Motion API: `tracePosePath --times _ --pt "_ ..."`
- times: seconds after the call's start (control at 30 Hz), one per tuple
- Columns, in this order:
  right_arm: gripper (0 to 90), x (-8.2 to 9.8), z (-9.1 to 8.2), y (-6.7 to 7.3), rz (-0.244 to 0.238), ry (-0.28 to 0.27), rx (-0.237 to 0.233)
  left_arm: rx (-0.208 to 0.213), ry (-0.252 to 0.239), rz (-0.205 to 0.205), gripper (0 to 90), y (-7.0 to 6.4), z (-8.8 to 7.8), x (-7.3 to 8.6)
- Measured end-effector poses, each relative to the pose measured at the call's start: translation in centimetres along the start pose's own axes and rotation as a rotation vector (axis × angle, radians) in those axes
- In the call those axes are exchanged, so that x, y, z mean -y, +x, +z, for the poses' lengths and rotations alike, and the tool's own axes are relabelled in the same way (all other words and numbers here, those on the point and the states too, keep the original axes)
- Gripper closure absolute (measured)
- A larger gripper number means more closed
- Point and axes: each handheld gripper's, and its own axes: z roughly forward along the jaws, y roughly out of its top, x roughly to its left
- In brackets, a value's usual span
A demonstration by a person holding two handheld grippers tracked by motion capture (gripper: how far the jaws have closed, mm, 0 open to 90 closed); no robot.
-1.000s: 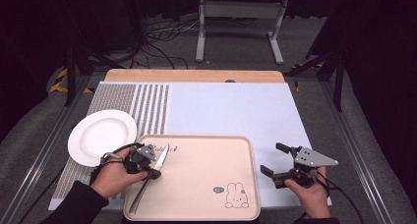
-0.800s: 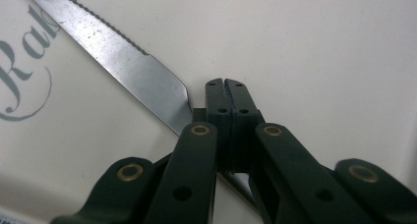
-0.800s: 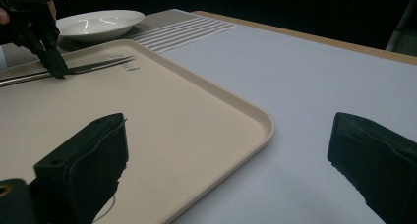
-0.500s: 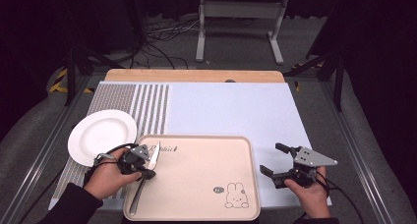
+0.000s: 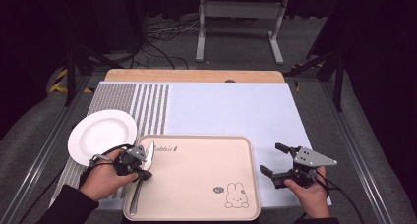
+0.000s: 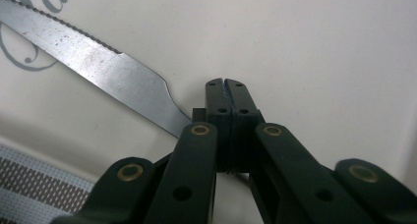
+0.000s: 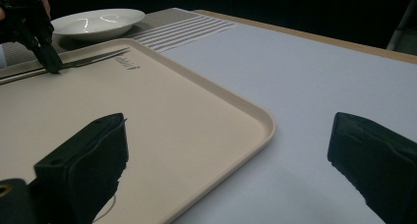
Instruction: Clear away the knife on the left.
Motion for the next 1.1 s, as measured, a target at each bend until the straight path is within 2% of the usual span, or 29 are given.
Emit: tracePosePath --times 0.03,0.37,0.57,0.73,0.8,0.9,1.0,1.07,1.1 --pt "2.4 0.0 0.0 0.0 0.0 0.0 -0.001 -0.001 0.01 0.009 90.0 0.1 -0.1 0.1" --pt "2.4 0.0 0.0 0.1 -0.001 0.003 0.0 -0.001 0.0 -0.015 90.0 0.0 -0.3 0.5" --pt "2.4 0.0 0.1 0.1 0.0 0.004 -0.001 -0.004 0.014 -0.007 90.0 0.0 -0.3 0.5" --pt "2.4 0.1 0.0 0.1 0.002 0.002 -0.001 -0.006 -0.013 -0.001 90.0 0.0 -0.6 0.3" --pt "2.4 0.1 -0.2 0.0 0.005 -0.002 0.001 -0.002 -0.025 0.005 86.5 -0.1 -0.9 0.1" --pt "2.4 0.1 -0.2 0.0 0.005 -0.005 0.004 -0.019 -0.062 0.013 79.9 -0.4 -1.7 -0.2" --pt "2.4 0.0 -0.1 0.0 0.002 -0.004 0.004 -0.047 -0.124 0.007 58.2 -0.7 -2.3 -0.4" --pt "2.4 0.0 -0.1 0.1 0.003 -0.003 0.003 -0.053 -0.14 0.011 49.4 -0.7 -2.6 -0.3" --pt "2.4 0.0 -0.1 0.1 0.003 -0.003 0.004 -0.056 -0.165 0.007 45.3 -0.7 -2.8 -0.3"
